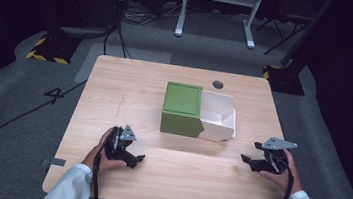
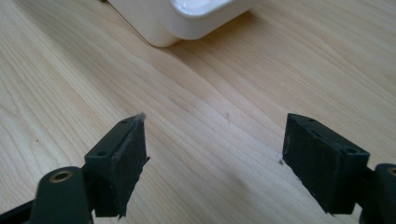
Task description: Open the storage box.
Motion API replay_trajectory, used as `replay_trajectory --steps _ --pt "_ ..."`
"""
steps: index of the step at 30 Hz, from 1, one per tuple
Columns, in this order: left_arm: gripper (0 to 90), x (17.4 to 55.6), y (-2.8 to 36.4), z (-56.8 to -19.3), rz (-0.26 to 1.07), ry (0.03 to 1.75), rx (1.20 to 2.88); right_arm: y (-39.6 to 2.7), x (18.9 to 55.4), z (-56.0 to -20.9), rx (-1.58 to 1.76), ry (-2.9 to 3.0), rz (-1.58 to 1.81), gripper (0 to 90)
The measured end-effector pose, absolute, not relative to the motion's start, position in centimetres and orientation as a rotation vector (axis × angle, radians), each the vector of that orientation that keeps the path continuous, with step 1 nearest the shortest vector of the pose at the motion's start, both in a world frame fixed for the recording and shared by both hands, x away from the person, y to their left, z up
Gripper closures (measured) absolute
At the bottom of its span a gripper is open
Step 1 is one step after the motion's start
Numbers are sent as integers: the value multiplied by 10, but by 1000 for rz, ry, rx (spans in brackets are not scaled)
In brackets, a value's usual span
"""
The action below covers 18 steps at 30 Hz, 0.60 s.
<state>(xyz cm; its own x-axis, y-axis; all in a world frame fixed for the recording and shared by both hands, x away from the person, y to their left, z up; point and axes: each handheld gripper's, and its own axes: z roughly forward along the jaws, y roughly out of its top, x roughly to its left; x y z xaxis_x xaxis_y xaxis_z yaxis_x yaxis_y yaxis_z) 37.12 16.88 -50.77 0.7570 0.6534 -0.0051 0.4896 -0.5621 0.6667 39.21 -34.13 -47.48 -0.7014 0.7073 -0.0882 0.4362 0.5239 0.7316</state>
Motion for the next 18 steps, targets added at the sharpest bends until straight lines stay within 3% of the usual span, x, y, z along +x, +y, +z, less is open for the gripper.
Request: replay_trajectory --steps 18 --pt "5 371 169 -508 319 852 2283 -361 380 -491 1031 2395 996 196"
